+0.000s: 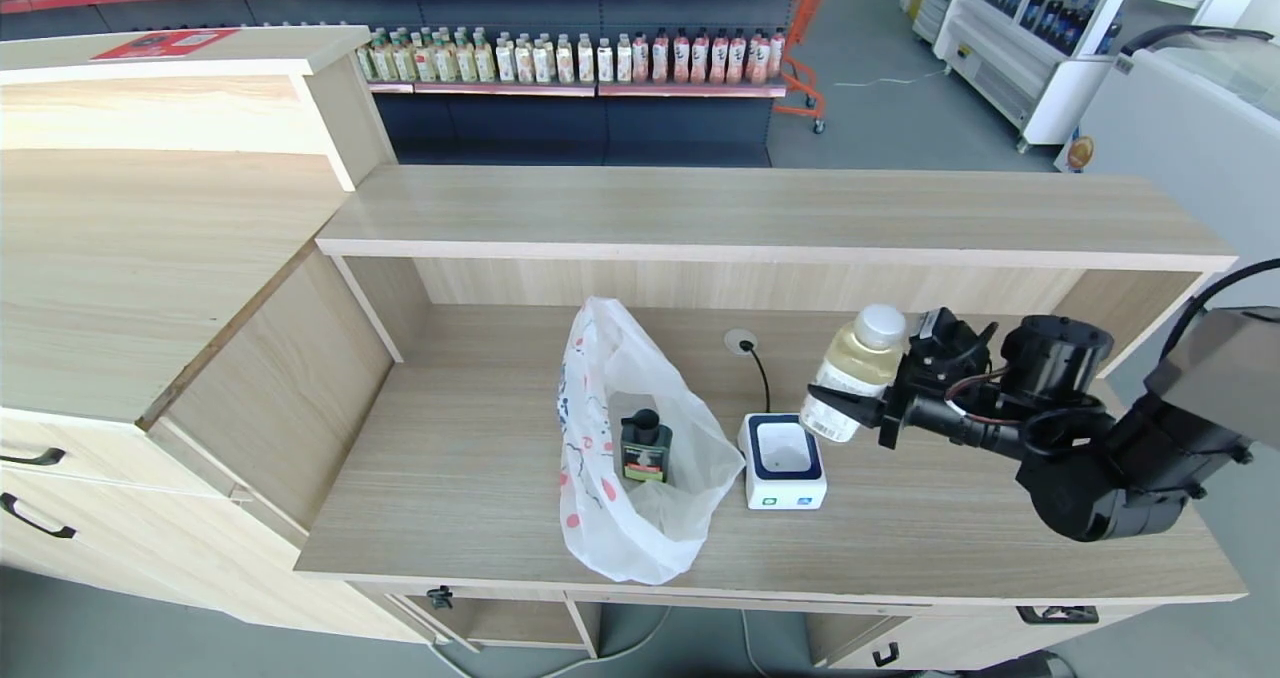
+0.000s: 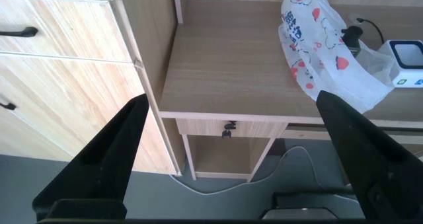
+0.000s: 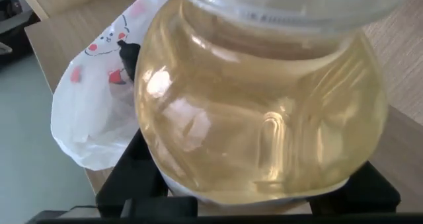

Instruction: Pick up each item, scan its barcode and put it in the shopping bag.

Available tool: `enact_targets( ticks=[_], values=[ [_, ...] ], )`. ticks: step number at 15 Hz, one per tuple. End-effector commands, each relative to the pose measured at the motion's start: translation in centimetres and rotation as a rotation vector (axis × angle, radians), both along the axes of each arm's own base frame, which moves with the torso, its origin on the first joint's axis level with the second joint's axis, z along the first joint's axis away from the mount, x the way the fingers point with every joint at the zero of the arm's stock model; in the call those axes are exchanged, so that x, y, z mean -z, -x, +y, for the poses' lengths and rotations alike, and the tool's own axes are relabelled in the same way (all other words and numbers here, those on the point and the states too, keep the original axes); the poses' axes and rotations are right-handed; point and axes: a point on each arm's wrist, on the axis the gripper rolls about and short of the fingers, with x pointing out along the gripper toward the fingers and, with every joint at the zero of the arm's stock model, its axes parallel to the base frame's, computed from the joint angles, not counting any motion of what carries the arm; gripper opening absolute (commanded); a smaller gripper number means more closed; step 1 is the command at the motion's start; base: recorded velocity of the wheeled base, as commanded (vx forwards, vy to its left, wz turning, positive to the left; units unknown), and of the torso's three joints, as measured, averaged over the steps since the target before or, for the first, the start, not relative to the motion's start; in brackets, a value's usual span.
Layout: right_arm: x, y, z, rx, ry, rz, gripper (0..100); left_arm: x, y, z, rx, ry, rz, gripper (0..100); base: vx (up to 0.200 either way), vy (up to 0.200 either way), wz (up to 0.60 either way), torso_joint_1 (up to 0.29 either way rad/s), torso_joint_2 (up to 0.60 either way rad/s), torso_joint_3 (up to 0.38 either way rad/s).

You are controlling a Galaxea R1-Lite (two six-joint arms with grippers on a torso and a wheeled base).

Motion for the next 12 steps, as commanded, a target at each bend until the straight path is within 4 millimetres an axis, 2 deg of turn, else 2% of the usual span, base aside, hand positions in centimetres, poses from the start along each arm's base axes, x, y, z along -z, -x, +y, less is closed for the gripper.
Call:
enact_targets(
  ticks=[1, 4, 6, 12],
  values=[
    [-2.7, 3.0, -0.4, 0.065, -0.059, 0.037, 0, 0.0, 0.0, 0.0, 0.001, 0.0, -0.001, 100, 0.0, 0.0, 0.0, 0.0, 0.0, 0.0],
    [-3.2, 5.4, 0.0, 0.124, -0.193, 0.217, 0, 0.0, 0.0, 0.0, 0.001, 0.0, -0.001, 100, 0.0, 0.0, 0.0, 0.0, 0.0, 0.0],
    [-2.9, 5.5, 0.9, 0.169, -0.213, 0.244, 0, 0.0, 0.0, 0.0, 0.001, 0.0, -0.001, 100, 0.0, 0.0, 0.0, 0.0, 0.0, 0.0],
    [-1.2, 4.6, 3.2, 0.133, -0.212, 0.328, 0, 0.0, 0.0, 0.0, 0.001, 0.0, -0.001, 100, 0.0, 0.0, 0.0, 0.0, 0.0, 0.0]
  ],
)
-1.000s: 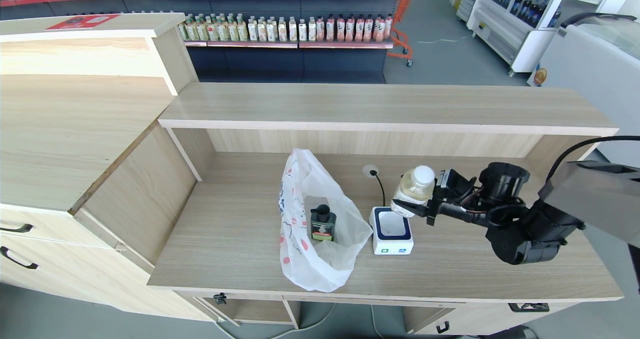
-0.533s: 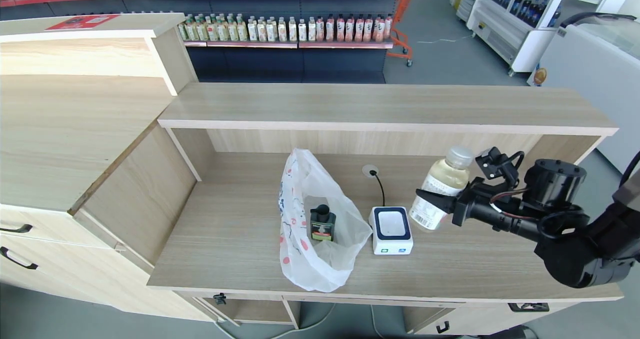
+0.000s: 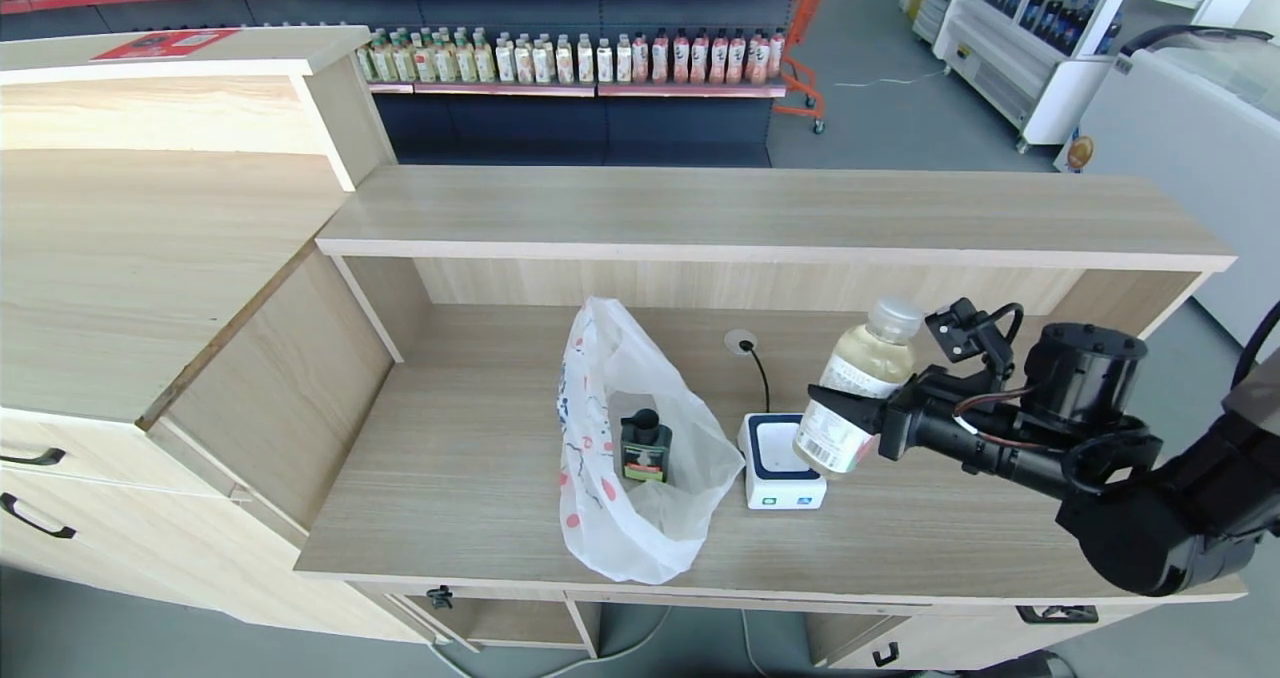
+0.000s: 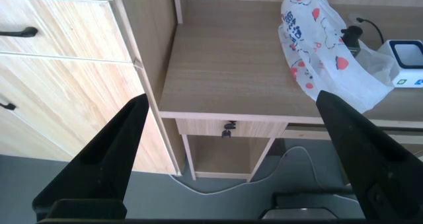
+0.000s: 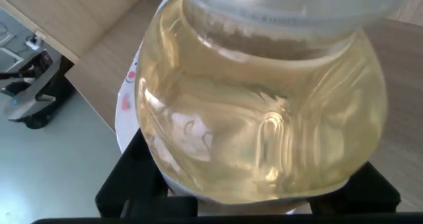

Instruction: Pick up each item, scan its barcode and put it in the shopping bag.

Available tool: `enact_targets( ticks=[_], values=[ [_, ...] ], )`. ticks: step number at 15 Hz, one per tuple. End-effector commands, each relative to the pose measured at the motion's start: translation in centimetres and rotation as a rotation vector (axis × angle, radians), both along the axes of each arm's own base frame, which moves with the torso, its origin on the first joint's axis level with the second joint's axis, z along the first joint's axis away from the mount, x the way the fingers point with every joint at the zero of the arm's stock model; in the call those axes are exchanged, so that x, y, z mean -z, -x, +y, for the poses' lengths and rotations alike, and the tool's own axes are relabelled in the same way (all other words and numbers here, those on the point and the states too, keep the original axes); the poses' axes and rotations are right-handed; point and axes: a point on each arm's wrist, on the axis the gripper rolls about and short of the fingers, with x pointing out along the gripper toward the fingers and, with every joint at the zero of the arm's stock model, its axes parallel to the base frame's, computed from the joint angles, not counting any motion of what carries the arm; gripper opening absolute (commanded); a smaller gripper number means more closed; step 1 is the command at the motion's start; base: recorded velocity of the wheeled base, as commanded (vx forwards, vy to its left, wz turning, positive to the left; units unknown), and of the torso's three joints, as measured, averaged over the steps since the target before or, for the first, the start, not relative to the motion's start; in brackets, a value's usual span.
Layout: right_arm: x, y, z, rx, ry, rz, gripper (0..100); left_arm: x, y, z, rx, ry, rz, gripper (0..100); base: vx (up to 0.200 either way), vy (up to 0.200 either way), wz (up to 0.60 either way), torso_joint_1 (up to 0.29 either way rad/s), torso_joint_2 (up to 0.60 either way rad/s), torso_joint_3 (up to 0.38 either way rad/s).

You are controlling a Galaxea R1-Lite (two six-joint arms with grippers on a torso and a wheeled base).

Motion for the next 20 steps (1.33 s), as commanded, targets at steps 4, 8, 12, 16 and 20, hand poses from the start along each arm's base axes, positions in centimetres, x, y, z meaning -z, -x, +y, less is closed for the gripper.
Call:
enact_targets(
  ticks=[4, 8, 12, 16, 20],
  values=[
    [1.7, -4.1, 2.6, 0.031, 0.001, 0.007, 0, 0.0, 0.0, 0.0, 0.0, 0.0, -0.001, 100, 0.0, 0.0, 0.0, 0.0, 0.0, 0.0],
    [4.6, -8.0, 6.3, -0.027, -0.003, -0.019, 0, 0.0, 0.0, 0.0, 0.0, 0.002, 0.0, 100, 0.0, 0.0, 0.0, 0.0, 0.0, 0.0],
    [7.7, -11.2, 9.9, -0.082, -0.005, -0.047, 0, 0.0, 0.0, 0.0, 0.0, 0.002, 0.0, 100, 0.0, 0.0, 0.0, 0.0, 0.0, 0.0],
    [8.9, -14.0, 11.2, -0.087, 0.038, -0.101, 0, 0.0, 0.0, 0.0, 0.0, 0.0, -0.001, 100, 0.0, 0.0, 0.0, 0.0, 0.0, 0.0],
    [9.6, -15.7, 12.3, -0.096, 0.033, -0.113, 0, 0.0, 0.0, 0.0, -0.001, 0.0, -0.001, 100, 0.0, 0.0, 0.0, 0.0, 0.0, 0.0]
  ],
)
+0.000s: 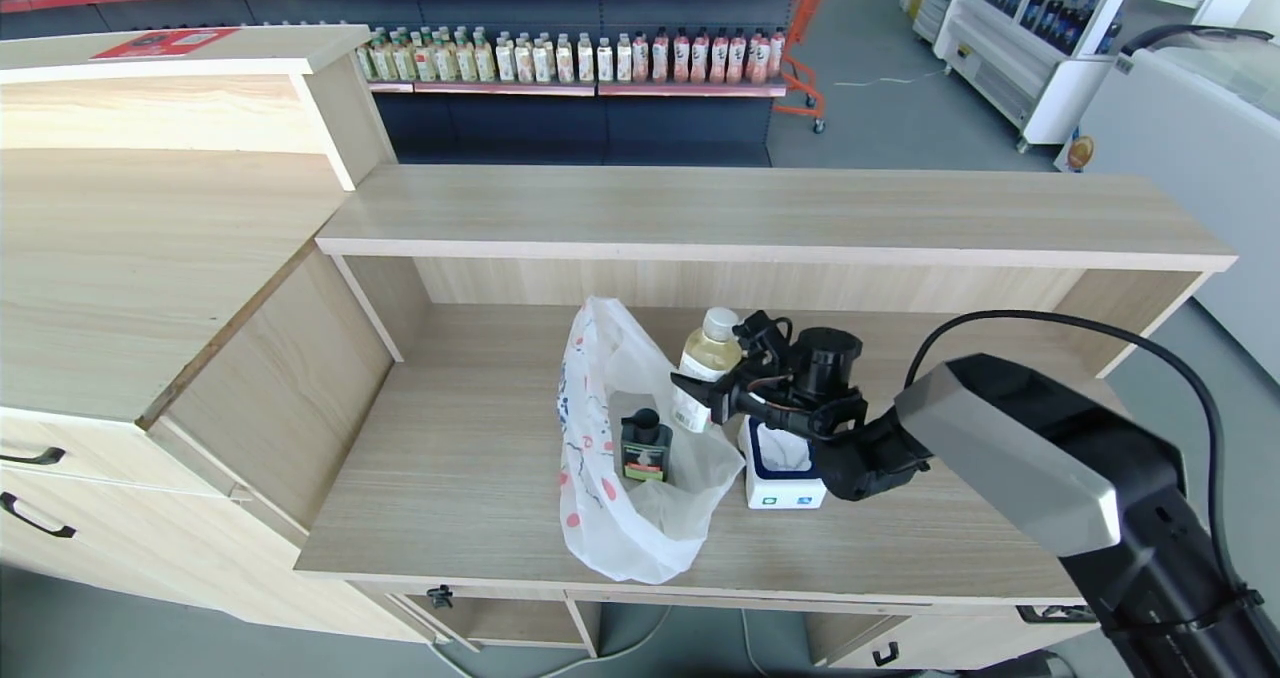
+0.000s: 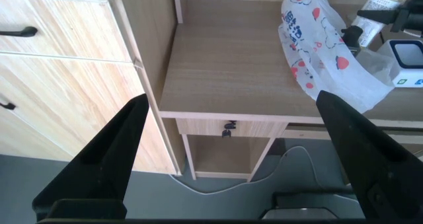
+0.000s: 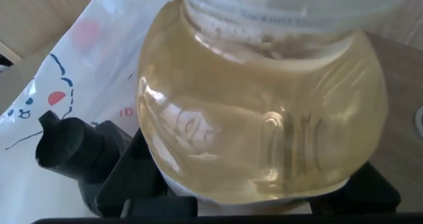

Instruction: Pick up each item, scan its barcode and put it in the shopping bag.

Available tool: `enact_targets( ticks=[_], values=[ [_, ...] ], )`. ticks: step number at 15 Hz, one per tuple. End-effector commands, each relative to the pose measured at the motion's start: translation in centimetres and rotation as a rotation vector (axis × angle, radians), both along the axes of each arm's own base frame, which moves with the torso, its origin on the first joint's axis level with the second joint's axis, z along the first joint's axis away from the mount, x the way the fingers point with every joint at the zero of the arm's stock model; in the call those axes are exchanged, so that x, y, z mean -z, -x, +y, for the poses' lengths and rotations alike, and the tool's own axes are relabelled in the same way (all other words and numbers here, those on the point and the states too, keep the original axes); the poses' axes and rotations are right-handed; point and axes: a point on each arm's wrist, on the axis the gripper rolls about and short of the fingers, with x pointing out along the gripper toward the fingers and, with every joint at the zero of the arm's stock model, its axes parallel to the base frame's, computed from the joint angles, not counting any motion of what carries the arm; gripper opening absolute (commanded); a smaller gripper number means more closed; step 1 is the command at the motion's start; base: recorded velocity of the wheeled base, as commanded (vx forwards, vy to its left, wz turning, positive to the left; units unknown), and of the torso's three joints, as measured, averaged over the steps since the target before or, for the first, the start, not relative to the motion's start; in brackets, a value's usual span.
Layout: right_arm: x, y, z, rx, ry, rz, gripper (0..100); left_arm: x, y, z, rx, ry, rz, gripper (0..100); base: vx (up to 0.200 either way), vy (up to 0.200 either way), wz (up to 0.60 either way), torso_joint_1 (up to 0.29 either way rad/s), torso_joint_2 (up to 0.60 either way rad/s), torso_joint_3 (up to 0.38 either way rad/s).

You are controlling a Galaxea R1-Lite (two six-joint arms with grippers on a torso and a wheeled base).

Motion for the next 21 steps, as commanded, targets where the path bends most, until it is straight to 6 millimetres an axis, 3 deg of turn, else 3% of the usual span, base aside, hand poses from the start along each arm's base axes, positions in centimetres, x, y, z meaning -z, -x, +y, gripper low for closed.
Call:
enact_targets(
  ticks=[1, 12, 21],
  values=[
    [1.6, -0.6, 0.8, -0.015, 0.0, 0.004, 0, 0.0, 0.0, 0.0, 0.001, 0.0, -0.001, 100, 0.0, 0.0, 0.0, 0.0, 0.0, 0.0],
    [2.5, -1.7, 2.9, -0.048, -0.009, 0.003, 0, 0.0, 0.0, 0.0, 0.001, 0.002, 0.0, 100, 0.0, 0.0, 0.0, 0.0, 0.0, 0.0],
    [3.9, -1.8, 3.2, -0.066, 0.011, 0.006, 0, 0.0, 0.0, 0.0, 0.001, 0.0, -0.001, 100, 0.0, 0.0, 0.0, 0.0, 0.0, 0.0]
  ],
)
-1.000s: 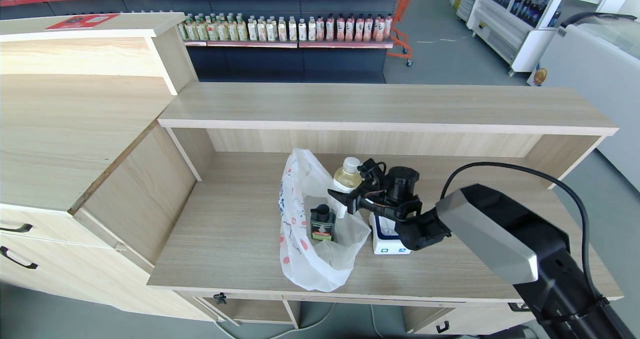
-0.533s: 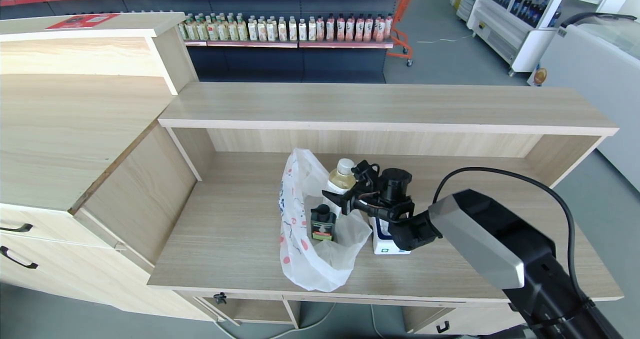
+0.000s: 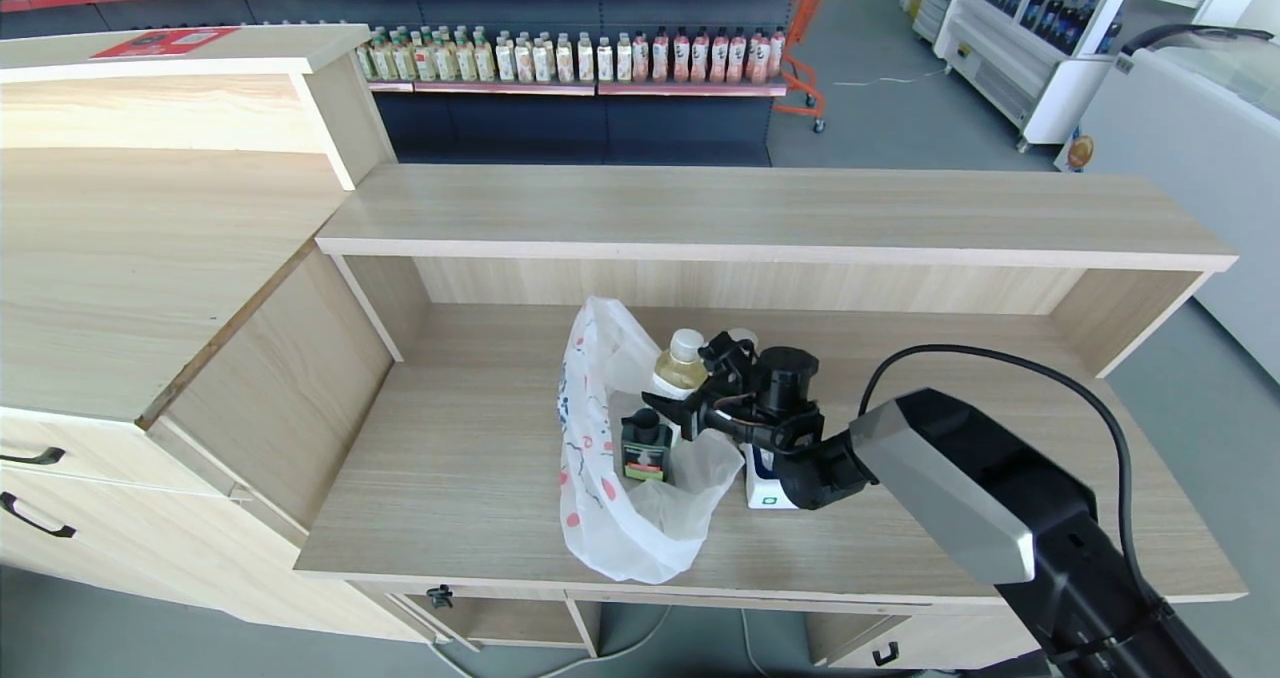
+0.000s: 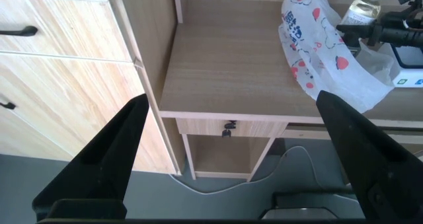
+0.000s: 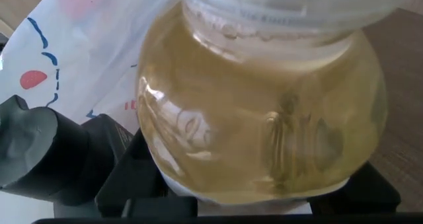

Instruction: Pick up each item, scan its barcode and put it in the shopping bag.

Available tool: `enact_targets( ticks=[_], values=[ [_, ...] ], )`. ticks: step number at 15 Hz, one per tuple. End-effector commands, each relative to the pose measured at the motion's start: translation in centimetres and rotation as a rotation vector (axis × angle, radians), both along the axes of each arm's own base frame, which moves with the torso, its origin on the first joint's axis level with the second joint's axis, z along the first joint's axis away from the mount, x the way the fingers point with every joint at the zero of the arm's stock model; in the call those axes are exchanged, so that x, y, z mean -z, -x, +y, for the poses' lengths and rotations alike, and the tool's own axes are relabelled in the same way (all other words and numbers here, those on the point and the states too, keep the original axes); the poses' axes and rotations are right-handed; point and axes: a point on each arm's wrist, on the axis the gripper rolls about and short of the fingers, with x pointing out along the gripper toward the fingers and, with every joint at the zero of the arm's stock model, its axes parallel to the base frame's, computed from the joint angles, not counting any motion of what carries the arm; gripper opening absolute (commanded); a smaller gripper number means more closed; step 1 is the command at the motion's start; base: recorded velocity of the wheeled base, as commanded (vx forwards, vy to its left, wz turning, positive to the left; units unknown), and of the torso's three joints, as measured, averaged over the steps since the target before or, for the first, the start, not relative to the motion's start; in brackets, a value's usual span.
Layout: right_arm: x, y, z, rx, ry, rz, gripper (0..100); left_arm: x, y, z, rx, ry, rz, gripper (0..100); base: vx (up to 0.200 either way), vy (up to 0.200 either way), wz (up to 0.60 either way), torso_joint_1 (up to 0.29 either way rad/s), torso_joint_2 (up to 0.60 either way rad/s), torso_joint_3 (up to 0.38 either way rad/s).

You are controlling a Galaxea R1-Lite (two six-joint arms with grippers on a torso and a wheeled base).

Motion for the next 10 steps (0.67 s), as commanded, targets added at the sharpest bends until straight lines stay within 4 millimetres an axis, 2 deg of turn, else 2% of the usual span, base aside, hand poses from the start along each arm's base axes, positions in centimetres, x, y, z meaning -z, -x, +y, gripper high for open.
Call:
enact_targets(
  ticks=[1, 2, 7, 10],
  values=[
    [0.3, 0.0, 0.0, 0.0, 0.004, 0.004, 0, 0.0, 0.0, 0.0, 0.0, 0.001, 0.0, 100, 0.0, 0.0, 0.0, 0.0, 0.0, 0.0],
    [0.6, 0.0, 0.0, 0.0, 0.01, 0.002, 100, 0.0, 0.0, 0.0, 0.0, 0.0, -0.001, 100, 0.0, 0.0, 0.0, 0.0, 0.0, 0.0],
    [-0.8, -0.1, 0.1, -0.018, -0.02, -0.004, 100, 0.0, 0.0, 0.0, 0.0, 0.0, -0.001, 100, 0.0, 0.0, 0.0, 0.0, 0.0, 0.0],
    [-4.4, 0.1, 0.2, -0.029, -0.131, 0.061, 100, 0.0, 0.0, 0.0, 0.0, 0.0, -0.001, 100, 0.0, 0.0, 0.0, 0.0, 0.0, 0.0]
  ],
)
